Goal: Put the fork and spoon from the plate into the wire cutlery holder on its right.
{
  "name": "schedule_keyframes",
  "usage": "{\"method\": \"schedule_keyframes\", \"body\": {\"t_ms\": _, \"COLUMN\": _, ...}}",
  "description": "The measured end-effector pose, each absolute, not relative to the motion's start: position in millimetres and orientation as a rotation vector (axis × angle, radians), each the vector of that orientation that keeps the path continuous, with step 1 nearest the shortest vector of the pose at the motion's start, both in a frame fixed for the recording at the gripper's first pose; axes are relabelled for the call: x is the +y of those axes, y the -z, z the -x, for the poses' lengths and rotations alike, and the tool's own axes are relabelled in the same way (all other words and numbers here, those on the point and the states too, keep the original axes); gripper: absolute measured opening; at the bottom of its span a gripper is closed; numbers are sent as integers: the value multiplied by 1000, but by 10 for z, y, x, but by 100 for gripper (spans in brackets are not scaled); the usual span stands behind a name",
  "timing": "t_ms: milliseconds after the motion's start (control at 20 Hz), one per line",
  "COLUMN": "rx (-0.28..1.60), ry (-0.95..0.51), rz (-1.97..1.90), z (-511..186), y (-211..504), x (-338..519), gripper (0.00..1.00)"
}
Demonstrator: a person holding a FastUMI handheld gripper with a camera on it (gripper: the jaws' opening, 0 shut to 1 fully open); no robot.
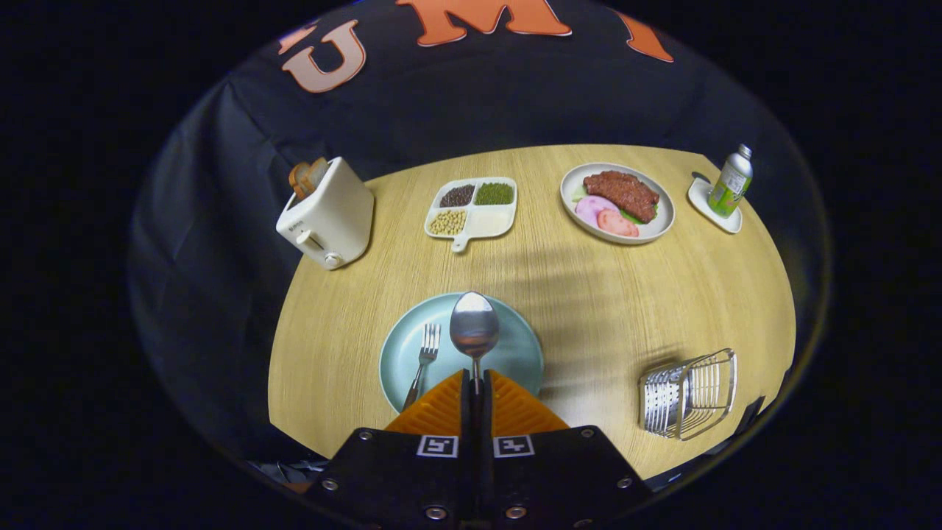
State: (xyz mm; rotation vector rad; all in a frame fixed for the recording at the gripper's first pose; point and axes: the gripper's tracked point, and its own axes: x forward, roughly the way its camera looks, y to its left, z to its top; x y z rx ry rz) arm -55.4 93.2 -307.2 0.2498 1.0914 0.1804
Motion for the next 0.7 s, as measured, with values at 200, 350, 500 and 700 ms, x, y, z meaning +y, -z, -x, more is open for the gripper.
{"method": "schedule_keyframes", "body": {"t_ms": 200, "rx": 1027, "ry": -124, "rz": -276, "z": 556, "y": 2797, "x": 543, "gripper": 3}}
{"method": "schedule_keyframes", "body": {"t_ms": 350, "rx": 1012, "ry": -54, "rz": -284, "z": 670, "y": 2708, "x": 135, "gripper": 3}}
{"method": "schedule_keyframes", "body": {"t_ms": 500, "rx": 1018, "ry": 28, "rz": -270, "z": 840, "y": 2713, "x": -329, "gripper": 3}}
{"method": "schedule_keyframes", "body": {"t_ms": 700, "rx": 1050, "ry": 90, "rz": -254, "z": 1058, "y": 2832, "x": -714, "gripper": 3}}
